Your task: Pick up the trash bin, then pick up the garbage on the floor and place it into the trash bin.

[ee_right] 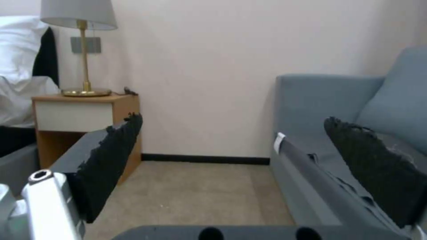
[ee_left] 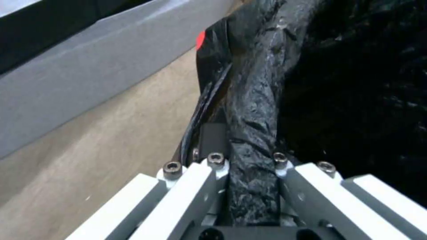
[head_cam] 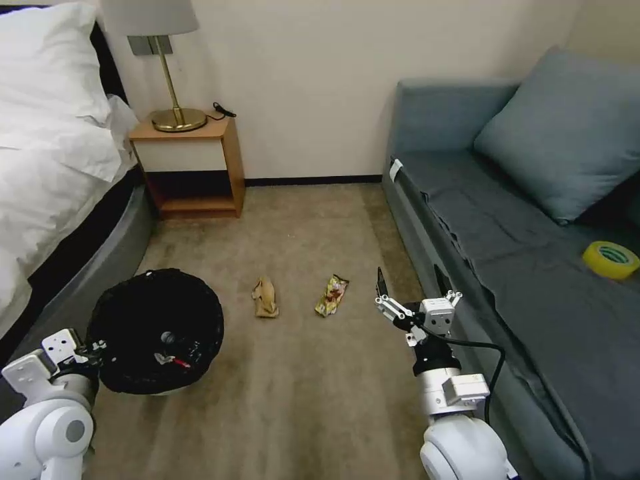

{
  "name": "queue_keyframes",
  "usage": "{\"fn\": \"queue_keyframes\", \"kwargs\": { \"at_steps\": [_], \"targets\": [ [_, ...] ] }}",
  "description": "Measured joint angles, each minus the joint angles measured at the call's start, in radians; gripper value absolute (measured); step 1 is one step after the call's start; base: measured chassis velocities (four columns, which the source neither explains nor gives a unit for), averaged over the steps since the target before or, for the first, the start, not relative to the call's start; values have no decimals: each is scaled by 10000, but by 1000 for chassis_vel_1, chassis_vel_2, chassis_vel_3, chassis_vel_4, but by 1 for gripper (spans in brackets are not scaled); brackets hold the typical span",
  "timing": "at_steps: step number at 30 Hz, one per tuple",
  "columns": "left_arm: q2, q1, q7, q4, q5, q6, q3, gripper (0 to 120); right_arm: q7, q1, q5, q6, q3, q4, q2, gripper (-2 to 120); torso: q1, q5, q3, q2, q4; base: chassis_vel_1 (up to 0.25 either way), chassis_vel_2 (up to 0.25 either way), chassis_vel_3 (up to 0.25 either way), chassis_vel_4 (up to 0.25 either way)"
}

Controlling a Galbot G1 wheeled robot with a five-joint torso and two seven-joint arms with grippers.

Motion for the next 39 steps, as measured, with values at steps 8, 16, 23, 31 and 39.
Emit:
{"fn": "queue_keyframes", "kwargs": {
  "at_steps": [8,16,23,31,39],
  "targets": [
    [-12,-68,-16,59,-7,0,9,3,5,123,59,-16,-87,-85,-50,100,0,0,-1,0,-2,-155,147,148,-147],
    [4,-89,-24,58,-22,0,-28,3,7,203,109,-58,-148,-152,-119,100,0,1,0,0,-1,-145,154,154,-146],
    [0,-57,-28,29,-34,0,-108,3,6,335,110,-99,-372,-292,-110,100,0,1,-1,0,-1,-138,135,133,-127],
    [-2,-64,-31,28,-45,0,-172,3,12,505,157,-135,-479,-407,-145,100,0,2,-1,0,-1,-127,134,134,-139],
    [-21,-121,-31,82,-38,0,-143,3,35,768,350,-204,-660,-544,-240,100,0,0,-1,0,-1,-128,144,138,-130]
  ]
}}
